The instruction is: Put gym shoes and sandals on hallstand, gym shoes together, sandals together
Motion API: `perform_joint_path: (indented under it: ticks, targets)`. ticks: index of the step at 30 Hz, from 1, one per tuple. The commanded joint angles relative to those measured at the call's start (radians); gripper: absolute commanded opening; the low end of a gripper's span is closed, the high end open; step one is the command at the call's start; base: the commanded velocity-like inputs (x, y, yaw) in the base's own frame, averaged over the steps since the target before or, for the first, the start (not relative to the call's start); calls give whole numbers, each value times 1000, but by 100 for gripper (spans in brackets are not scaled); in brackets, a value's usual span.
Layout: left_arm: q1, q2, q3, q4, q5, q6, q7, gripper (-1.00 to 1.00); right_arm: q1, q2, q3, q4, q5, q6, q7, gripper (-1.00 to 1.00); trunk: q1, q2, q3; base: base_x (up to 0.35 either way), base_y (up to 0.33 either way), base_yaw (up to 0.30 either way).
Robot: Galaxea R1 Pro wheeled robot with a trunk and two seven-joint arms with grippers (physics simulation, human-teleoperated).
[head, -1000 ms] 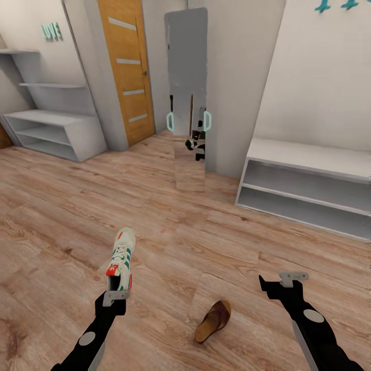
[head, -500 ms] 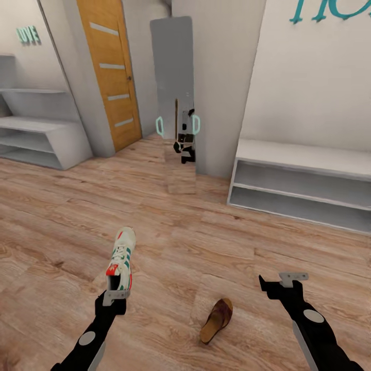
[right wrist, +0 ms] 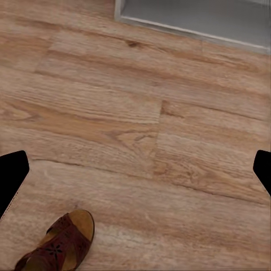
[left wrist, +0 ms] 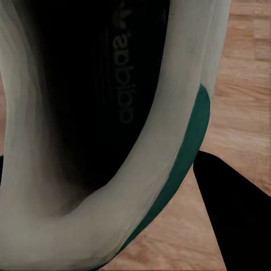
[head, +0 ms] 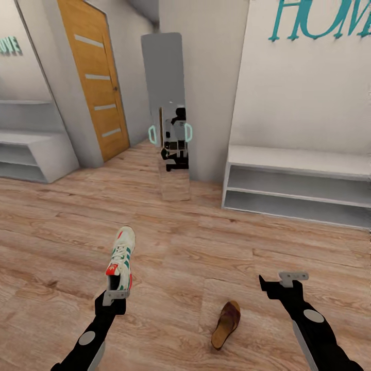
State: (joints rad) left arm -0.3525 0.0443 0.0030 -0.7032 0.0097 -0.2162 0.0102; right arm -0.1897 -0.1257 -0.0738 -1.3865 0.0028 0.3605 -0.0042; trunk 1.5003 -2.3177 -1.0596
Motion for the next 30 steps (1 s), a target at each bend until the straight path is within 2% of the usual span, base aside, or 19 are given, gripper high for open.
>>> perform_joint_path:
  ticks: [1, 15, 30]
  targets:
    - [0, 0, 0, 1, 1, -3, -1, -100, -1, 0, 0, -2, 0, 6, 0, 100, 0, 0, 0, 118, 299, -194]
    - [0, 0, 0, 1, 1, -3, -1, -100, -1, 0, 0, -2, 0, 6, 0, 100, 0, 0, 14, 191, 258, -194]
    - [0, 0, 0, 1, 1, -3, -1, -100, -1, 0, 0, -2, 0, 6, 0, 100, 0, 0, 29, 21, 21, -194]
